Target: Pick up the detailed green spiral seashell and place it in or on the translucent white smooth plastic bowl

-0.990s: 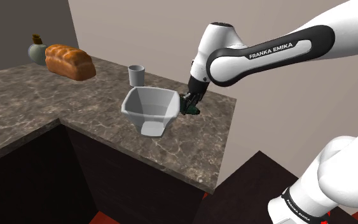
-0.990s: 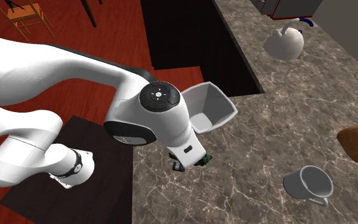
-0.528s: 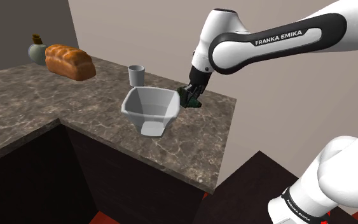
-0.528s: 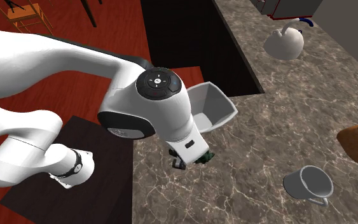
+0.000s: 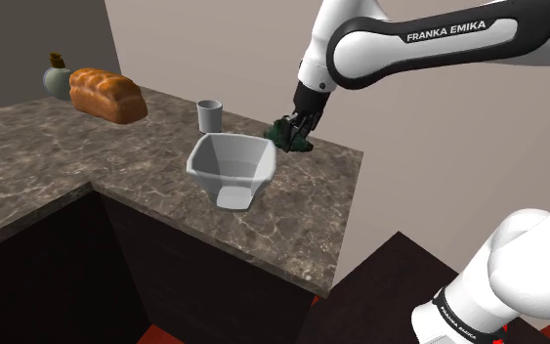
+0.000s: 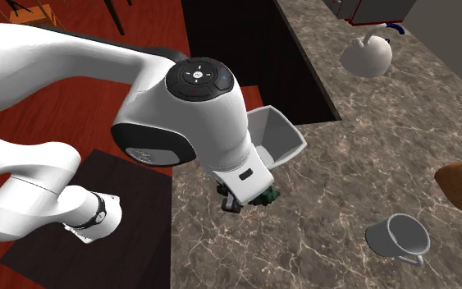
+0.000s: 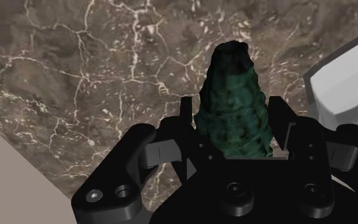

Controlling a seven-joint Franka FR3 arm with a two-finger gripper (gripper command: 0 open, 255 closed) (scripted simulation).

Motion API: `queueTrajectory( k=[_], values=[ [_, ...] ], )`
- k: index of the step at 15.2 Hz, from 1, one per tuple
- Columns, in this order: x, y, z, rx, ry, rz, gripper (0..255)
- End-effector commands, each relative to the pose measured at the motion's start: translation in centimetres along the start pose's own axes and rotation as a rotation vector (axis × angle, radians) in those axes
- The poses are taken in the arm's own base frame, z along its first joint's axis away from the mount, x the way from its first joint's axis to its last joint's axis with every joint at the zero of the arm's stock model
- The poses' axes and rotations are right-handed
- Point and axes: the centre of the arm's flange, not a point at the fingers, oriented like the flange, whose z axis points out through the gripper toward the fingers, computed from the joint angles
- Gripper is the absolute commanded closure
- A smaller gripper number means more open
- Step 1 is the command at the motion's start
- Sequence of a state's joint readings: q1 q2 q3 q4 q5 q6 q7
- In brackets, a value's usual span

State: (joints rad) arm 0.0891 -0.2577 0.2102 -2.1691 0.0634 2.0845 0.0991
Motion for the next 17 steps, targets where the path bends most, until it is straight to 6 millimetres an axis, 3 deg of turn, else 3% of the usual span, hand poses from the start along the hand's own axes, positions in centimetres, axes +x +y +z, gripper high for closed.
queueTrajectory(
  k=[1,17],
  values=[
    [0.1,-0.1,-1.2,0.0,0.0,0.0,255],
    [1.5,-0.3,-9.5,0.0,0.0,0.0,255]
  ],
)
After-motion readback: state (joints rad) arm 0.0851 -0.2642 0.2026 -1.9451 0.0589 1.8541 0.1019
